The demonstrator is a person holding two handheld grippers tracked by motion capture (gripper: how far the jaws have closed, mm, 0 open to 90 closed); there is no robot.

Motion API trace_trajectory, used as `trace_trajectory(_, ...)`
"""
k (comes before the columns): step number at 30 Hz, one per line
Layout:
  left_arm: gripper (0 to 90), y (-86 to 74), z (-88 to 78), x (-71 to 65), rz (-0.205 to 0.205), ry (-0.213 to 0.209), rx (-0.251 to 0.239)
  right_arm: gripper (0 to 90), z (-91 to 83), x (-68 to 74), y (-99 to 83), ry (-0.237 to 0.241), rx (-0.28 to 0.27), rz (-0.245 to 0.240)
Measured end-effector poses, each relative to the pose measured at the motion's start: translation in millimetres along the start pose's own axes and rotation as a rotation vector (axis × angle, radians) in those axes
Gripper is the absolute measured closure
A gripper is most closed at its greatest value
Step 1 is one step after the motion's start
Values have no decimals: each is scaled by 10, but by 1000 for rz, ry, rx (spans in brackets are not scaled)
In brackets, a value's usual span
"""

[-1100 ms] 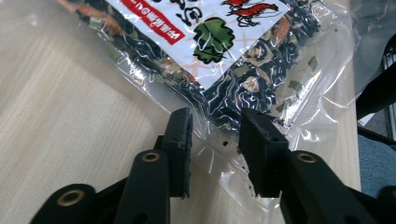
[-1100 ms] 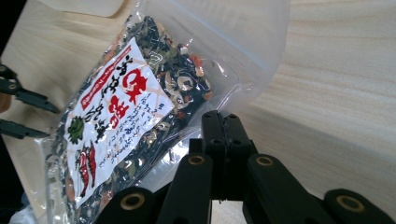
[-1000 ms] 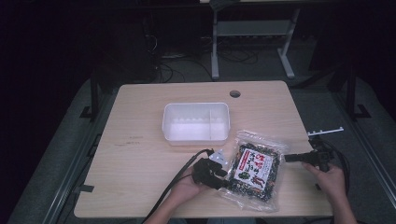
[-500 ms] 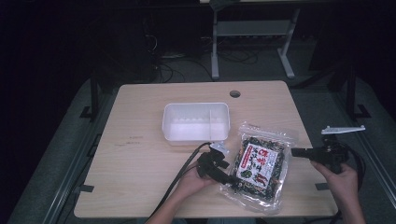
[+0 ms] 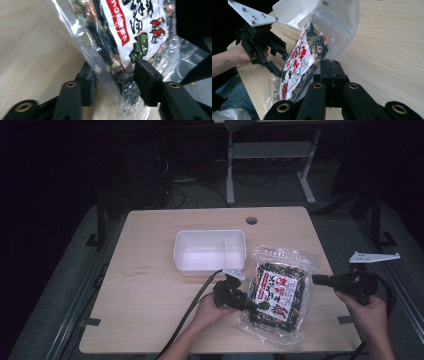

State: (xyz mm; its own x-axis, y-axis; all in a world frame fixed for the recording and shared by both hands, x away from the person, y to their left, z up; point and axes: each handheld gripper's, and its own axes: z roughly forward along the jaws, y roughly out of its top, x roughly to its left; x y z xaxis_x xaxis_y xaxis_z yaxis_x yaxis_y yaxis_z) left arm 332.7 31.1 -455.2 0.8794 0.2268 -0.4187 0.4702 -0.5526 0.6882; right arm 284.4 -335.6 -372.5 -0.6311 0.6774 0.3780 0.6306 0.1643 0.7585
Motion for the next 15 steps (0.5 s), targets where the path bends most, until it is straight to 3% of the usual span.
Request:
trace_trajectory(3, 667, -1, -45, -20, 28, 2, -2, 900, -15, 12, 11, 15, -15, -18)
trace_trajectory(4, 667, -5, -61, -25, 38, -2, -6, 900, -15, 12, 11, 15, -15, -18)
trace_trajectory(5, 697, -7, -73, -36, 49, -1, -7, 895, -27, -2, 21, 46, -22, -24)
trace_trajectory(8, 723, -9, -102, -95, 95, 20, -12, 870, -29, -10, 26, 71, -36, -36)
trace_trajectory(9, 733, -8, -110, -115, 109, 27, -11, 831, -24, -35, 26, 120, -66, -43)
trace_trajectory(10, 733, -6, -118, -128, 125, 33, -9, 831, -24, -35, 26, 120, -66, -43)
trace_trajectory(12, 737, -8, -135, -146, 141, 37, -4, 802, -12, -81, 45, 170, -73, -35)
trace_trajectory(15, 747, -13, -148, -145, 149, 28, -5, 748, -5, -91, 64, 184, -72, -40)
